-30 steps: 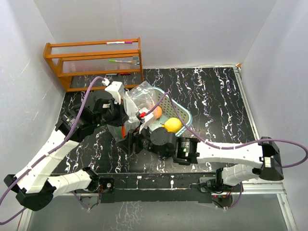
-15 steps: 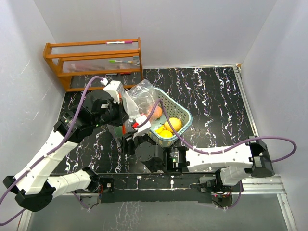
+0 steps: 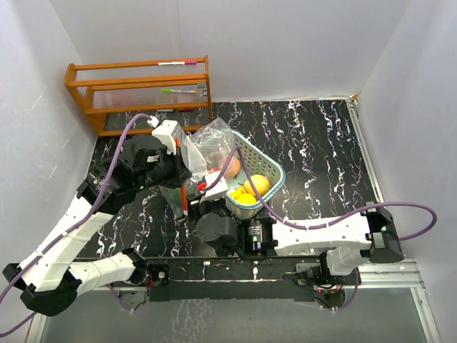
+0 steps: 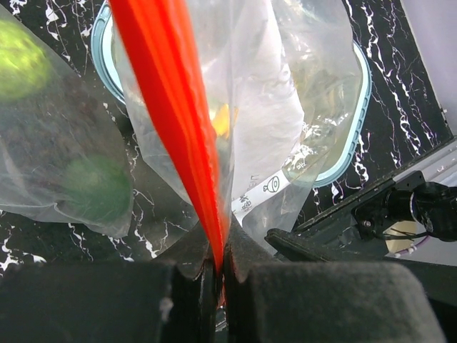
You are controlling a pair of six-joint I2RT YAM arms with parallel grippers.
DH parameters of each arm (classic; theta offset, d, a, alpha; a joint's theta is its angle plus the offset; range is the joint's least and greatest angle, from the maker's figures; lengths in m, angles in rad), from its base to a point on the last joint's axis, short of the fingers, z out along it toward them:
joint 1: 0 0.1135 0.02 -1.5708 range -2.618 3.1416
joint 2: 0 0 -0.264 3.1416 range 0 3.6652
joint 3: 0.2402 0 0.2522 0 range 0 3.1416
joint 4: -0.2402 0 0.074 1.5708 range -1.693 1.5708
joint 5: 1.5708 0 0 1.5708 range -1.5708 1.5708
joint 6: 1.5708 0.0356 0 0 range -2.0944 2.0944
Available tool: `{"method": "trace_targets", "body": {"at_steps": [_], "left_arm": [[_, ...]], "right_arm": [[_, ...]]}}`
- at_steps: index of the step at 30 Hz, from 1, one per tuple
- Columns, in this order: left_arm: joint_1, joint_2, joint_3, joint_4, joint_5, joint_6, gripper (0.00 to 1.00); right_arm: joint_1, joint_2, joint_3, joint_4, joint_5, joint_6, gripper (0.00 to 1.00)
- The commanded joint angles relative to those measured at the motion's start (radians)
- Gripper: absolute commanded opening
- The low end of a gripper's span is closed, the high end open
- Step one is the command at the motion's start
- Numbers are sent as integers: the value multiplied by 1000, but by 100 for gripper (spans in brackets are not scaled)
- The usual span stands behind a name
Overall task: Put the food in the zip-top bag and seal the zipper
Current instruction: Open the zipper of the food storage bag.
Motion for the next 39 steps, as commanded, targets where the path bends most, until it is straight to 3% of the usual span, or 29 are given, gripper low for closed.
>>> {"method": "trace_targets", "body": {"at_steps": [1,7,17,22,27,35,39], "left_arm": [[2,-29,22,2,17,-3,0],[3,-23,10,7,0,-2,0],[3,-18,29,4,-2,7,0],[3,-25,31,0,-8,14,0],[3,-34,24,11,17,8,0],[3,-35,10,31,44,-6,0],[3,-34,-1,50,67,-18,0]], "right_arm": [[0,-19,43,42,24,-23,47],[2,-22,27,129,-123,-117,47],[4,35,59,121,13,-116,47],[-6,-20,8,94,56,-56,31],[-40,-89,-38,-15,78,59,25],[-61,-135,-72,-26,60,60,25],[-65,-107,-61,-7,38,21,36]]}}
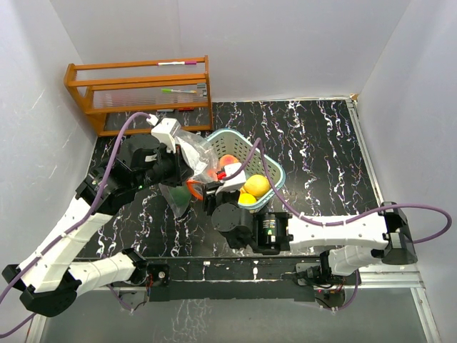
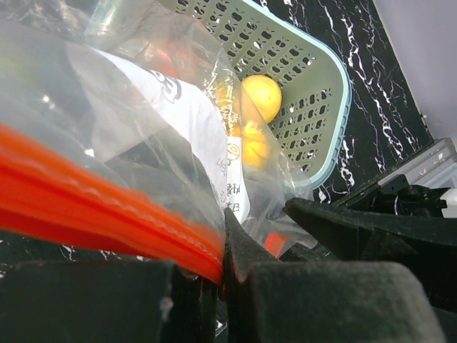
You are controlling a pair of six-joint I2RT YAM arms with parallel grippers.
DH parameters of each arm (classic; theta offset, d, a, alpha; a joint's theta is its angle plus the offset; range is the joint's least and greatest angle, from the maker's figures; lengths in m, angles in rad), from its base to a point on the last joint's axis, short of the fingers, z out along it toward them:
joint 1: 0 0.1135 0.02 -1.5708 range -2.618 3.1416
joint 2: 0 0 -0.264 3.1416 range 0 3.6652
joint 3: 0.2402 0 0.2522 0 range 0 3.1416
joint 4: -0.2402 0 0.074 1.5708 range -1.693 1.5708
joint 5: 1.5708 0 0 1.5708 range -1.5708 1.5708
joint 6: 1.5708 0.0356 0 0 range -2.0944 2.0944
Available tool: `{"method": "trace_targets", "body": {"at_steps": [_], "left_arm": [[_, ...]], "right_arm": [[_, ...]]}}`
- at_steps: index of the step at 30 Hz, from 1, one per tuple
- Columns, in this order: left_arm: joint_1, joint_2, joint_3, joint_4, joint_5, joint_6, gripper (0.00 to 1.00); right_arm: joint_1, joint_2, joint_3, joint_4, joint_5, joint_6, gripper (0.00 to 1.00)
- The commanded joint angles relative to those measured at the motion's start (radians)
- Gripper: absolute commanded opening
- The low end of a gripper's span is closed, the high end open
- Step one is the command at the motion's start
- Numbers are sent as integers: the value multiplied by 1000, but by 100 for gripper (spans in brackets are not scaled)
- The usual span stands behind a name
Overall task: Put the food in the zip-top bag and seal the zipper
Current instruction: Open the zipper of the food storage bag.
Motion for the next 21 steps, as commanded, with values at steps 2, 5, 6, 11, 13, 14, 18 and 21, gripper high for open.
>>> {"method": "trace_targets", "body": {"at_steps": [2,5,6,11,13,14,18,21], "left_arm": [[2,-25,-2,21,52,-18,0],[2,-25,-2,33,64,-24,0],[2,-25,-5,37,69,-25,0],[3,-24,-18,52,87,-29,0],[3,-28,-23,56,90,-30,0],[3,-29,-26,56,92,-30,0],[2,-33,-32,55,92,-30,0],[2,-41,-40,54,85,-21,0]], "right_arm": [[-14,25,16,11,23,-37,44],[-15,57,37,20,22,-57,54],[-14,67,43,30,24,-68,58],[-15,90,55,79,39,-112,59],[-15,83,44,98,51,-115,57],[-16,77,35,111,55,-119,52],[-17,25,-22,158,81,-127,28],[-18,-35,-78,189,86,-131,14]]}}
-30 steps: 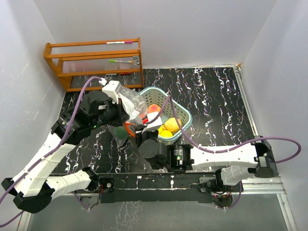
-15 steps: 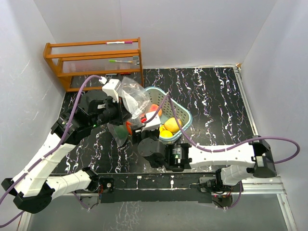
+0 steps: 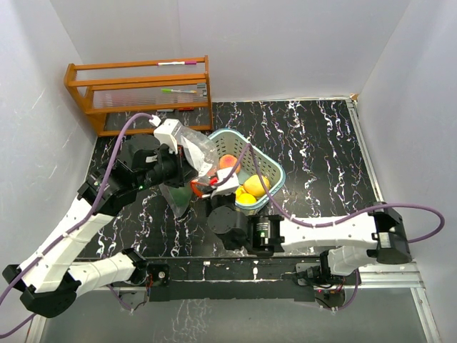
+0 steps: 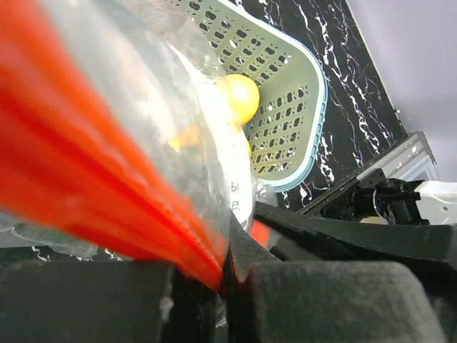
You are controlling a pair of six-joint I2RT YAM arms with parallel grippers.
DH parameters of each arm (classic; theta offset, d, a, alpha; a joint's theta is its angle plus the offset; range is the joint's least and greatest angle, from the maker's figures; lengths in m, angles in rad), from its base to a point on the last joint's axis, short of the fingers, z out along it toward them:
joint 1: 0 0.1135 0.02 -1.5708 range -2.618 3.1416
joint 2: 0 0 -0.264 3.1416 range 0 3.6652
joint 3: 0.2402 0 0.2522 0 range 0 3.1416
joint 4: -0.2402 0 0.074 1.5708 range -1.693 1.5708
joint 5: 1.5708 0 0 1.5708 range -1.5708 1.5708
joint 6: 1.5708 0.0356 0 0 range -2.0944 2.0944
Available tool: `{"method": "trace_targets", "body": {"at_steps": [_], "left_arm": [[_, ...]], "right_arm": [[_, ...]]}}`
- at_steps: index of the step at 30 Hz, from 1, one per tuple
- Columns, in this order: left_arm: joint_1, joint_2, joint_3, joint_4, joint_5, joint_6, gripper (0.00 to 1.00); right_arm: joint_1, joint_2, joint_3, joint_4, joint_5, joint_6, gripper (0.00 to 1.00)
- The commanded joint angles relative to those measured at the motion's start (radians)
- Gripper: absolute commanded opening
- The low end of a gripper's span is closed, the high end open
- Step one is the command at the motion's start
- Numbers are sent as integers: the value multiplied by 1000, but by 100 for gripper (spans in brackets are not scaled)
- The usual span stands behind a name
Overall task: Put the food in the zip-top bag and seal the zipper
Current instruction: Open the zipper of the food storage bag.
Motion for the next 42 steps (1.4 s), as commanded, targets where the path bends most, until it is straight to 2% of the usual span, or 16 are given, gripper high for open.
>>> {"method": "trace_targets", "body": {"at_steps": [1,3,4,6,9,11,12,15,21,24,28,33,38,42], "left_arm": [[1,-42,-22,7,16,1,0],[2,-55,-33,8,9,21,3],[2,-64,-38,7,2,32,14],[1,-92,-50,10,-11,63,29],[1,-174,-82,47,4,128,61],[1,-234,-98,85,37,172,94],[1,-263,-107,110,56,188,97],[1,-343,-143,181,118,206,97],[1,-427,-266,270,199,143,97],[1,-459,-364,359,181,76,95],[1,-461,-439,467,116,4,81],[1,-430,-456,518,20,-33,81],[1,-425,-469,613,0,-73,80],[1,-412,-482,645,-29,-92,76]], "right_arm": [[-12,-125,-68,107,61,-9,9],[-16,-172,-98,108,58,-2,8],[-16,-193,-113,109,57,-2,8],[-18,-236,-130,108,46,-8,8],[-18,-285,-139,93,18,-12,8],[-19,-306,-140,77,6,1,8],[-19,-312,-143,74,-4,9,8],[-18,-324,-147,73,-19,36,8],[-18,-327,-126,98,-57,74,8],[-19,-326,-118,129,-103,78,8],[-18,-325,-111,158,-147,80,8],[-18,-342,-116,160,-175,88,8],[-18,-355,-128,152,-176,99,8],[-18,-364,-132,155,-199,108,8]]}}
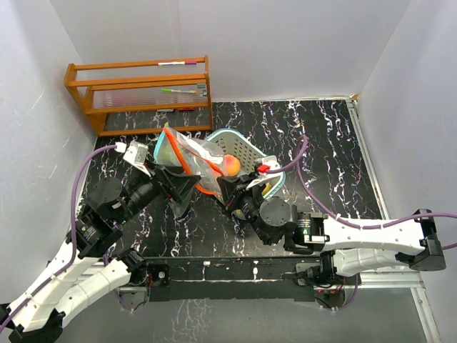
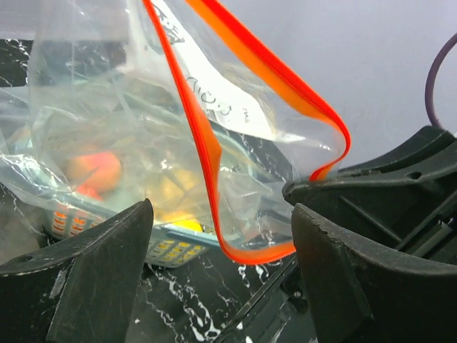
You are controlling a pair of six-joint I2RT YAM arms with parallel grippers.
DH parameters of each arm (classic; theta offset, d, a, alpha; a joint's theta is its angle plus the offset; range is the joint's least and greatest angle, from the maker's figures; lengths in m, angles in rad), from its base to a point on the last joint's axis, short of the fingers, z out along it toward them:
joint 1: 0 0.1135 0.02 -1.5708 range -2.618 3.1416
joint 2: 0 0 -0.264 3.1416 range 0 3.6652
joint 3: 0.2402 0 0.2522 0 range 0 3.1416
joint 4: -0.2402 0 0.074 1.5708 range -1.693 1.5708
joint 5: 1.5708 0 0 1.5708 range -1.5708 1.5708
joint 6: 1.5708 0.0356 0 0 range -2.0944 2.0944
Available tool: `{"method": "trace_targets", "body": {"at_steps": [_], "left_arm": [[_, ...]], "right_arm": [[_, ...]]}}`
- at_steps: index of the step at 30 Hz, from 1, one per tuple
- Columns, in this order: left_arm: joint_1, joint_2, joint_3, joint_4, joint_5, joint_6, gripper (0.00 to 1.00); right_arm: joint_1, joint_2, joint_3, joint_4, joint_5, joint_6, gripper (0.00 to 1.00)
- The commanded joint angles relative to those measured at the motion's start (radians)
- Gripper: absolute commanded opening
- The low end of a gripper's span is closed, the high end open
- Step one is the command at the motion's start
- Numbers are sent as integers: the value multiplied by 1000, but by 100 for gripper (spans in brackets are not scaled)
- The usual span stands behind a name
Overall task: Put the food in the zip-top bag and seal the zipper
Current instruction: Open the zipper of the food storage bag.
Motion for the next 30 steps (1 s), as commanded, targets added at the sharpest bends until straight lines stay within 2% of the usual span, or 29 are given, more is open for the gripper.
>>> {"method": "trace_targets", "body": {"at_steps": [1,4,7,8,9,12,13,17,18,21,23,26,30], "left_arm": [[2,15,-14,93,-50,-36,76],[2,26,-30,127,-48,-41,75],[2,26,-54,178,-43,-44,65],[2,28,-58,190,-40,-44,59],[3,31,-60,197,-39,-43,47],[2,37,-51,186,-42,-36,4],[2,37,-45,172,-46,-32,0],[3,6,-9,97,-79,8,0],[2,-3,3,71,-93,23,0],[2,-5,83,-49,-142,80,0],[2,15,144,-136,-154,116,0],[2,72,235,-260,-162,147,0],[2,168,340,-402,-177,166,0]], "right_arm": [[-2,-37,9,57,-29,22,8],[-2,-36,8,54,-47,24,8],[-1,-35,5,53,-62,32,8],[-2,-36,3,52,-64,36,8],[-2,-38,2,50,-63,40,8],[-1,-52,-6,30,-45,64,8],[-1,-59,-8,13,-31,77,8],[-2,-83,-6,-87,38,117,8],[-1,-82,8,-143,63,142,12],[-2,-56,65,-330,112,178,33],[-1,-31,107,-389,100,162,44],[-2,2,146,-324,19,13,51],[0,66,231,-276,-106,-138,53]]}}
